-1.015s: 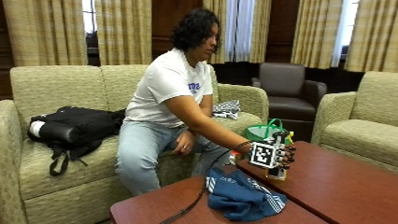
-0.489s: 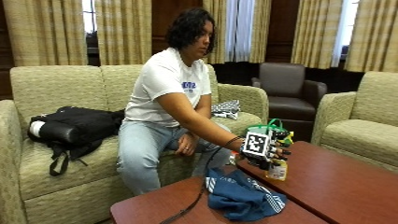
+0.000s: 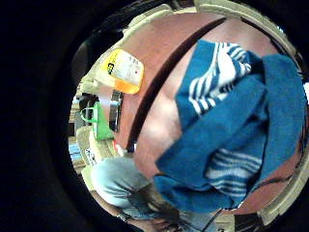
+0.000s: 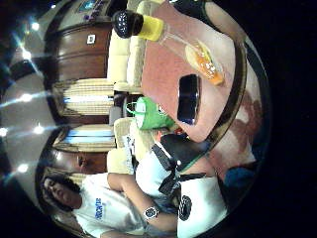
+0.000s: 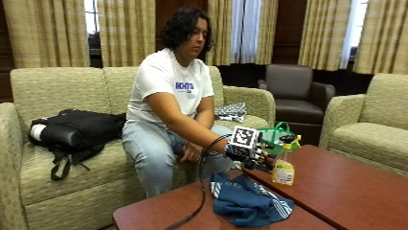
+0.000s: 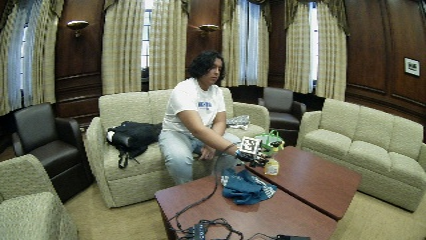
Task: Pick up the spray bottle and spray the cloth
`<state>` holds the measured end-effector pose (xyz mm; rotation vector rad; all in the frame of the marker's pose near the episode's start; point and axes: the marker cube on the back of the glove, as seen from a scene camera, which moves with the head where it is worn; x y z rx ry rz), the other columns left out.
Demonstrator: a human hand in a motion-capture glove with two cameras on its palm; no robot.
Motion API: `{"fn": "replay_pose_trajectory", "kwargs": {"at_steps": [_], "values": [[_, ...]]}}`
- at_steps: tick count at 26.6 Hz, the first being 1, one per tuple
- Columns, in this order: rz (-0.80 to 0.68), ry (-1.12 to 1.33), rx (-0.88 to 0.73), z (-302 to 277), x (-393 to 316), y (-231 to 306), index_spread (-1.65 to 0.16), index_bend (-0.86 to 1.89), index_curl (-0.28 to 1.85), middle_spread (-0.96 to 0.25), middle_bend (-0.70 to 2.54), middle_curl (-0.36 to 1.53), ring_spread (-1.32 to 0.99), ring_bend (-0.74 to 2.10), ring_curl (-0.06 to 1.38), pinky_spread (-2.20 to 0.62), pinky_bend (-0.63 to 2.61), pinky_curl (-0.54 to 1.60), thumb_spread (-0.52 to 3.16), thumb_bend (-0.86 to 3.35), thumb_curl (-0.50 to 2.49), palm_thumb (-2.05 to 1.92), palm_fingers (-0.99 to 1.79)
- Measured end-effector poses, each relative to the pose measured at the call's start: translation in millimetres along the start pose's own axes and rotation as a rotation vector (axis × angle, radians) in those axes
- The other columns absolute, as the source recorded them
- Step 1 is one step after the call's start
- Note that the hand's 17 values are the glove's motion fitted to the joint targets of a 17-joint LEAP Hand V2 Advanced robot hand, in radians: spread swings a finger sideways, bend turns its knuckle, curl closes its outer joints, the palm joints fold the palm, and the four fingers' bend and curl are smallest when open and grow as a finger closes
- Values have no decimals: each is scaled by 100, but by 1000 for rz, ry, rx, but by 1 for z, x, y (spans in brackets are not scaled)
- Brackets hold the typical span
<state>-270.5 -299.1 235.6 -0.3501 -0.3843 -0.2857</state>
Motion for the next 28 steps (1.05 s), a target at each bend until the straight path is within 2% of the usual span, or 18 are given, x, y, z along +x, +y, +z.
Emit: {"fn": "replay_pose_trajectory", "kwargs": {"at_steps": [7, 14, 20, 28], "values": [[-35, 145, 0, -15, 9, 59, -48, 17, 31, -19, 17, 35, -19, 31, 33, 15, 30, 34, 93, -4, 42, 55, 38], [-39, 254, 10, -44, 22, 93, -49, 18, 32, -17, 16, 34, -18, 28, 31, 16, 28, 34, 94, -3, 40, 54, 39], [-34, 407, 61, -103, 38, 95, -49, 18, 33, -17, 16, 33, -18, 28, 31, 16, 27, 34, 94, -3, 38, 53, 38], [-46, 425, 85, -112, 36, 107, -49, 17, 33, -16, 17, 32, -17, 27, 31, 16, 26, 34, 95, -3, 36, 52, 39]]}}
